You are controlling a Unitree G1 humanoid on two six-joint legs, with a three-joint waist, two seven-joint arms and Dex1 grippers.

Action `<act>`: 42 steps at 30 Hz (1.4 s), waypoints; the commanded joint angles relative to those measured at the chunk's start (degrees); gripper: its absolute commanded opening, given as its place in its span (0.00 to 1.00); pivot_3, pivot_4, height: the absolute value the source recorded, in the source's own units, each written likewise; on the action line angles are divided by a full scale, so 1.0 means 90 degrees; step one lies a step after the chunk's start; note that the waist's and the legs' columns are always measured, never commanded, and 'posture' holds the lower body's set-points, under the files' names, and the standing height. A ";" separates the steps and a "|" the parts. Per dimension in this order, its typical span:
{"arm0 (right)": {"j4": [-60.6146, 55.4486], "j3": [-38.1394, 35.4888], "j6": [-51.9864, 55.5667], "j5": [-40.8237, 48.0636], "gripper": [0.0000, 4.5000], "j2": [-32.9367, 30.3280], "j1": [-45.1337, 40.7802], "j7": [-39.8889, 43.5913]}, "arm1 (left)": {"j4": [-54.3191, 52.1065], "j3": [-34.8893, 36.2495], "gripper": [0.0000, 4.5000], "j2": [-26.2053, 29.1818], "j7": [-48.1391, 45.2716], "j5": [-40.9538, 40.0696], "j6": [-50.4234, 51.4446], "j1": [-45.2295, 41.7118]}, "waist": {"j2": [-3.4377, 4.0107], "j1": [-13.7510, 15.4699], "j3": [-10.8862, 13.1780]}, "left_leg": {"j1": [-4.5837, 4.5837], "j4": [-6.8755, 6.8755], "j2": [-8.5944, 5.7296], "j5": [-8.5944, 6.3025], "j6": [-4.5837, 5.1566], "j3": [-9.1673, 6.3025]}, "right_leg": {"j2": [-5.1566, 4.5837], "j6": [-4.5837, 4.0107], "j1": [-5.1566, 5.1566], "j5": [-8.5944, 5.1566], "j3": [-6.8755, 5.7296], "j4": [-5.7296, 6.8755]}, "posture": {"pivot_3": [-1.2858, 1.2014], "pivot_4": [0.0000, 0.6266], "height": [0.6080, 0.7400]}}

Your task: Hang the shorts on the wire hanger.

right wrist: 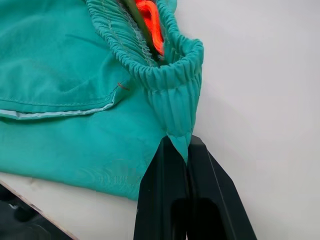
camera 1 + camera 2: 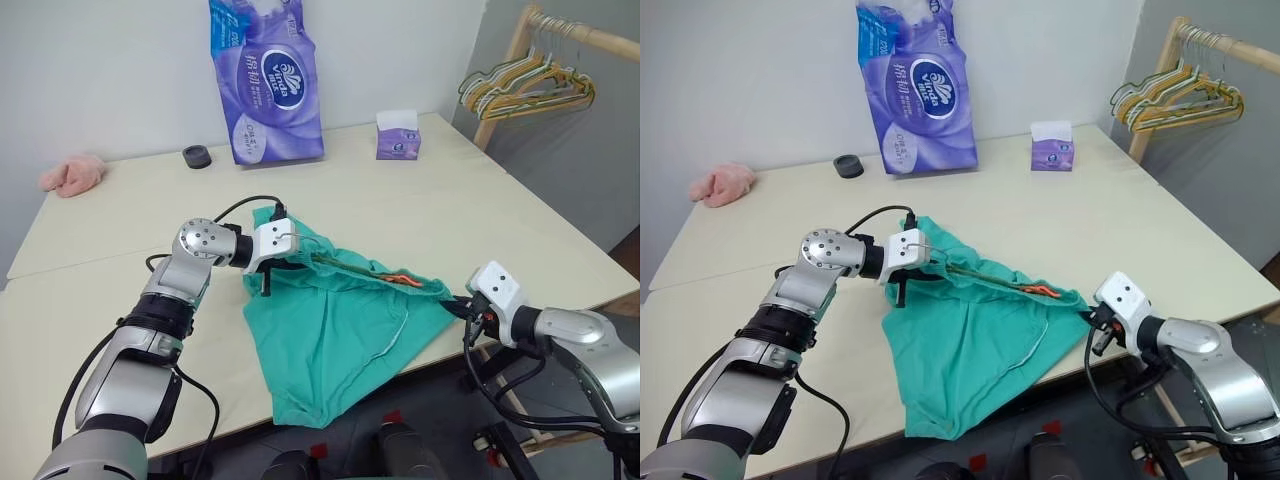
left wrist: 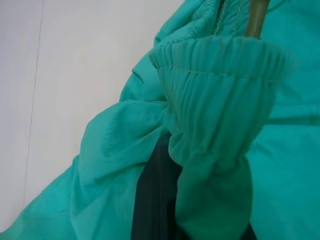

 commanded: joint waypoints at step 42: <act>-0.1056 0.0925 0.1747 -0.0753 0.99 -0.0497 -0.1677 0.0764 | -0.1439 -0.0255 0.00 -0.0519 0.0890 0.0411 0.0767 0.0309 | 0.0001 -0.0018 -0.0004 | -0.0007 0.0001 0.0000 0.0000 -0.0001 -0.0003 | -0.0002 -0.0001 -0.0003 0.0000 -0.0002 -0.0004 | 0.40 0.10 1.00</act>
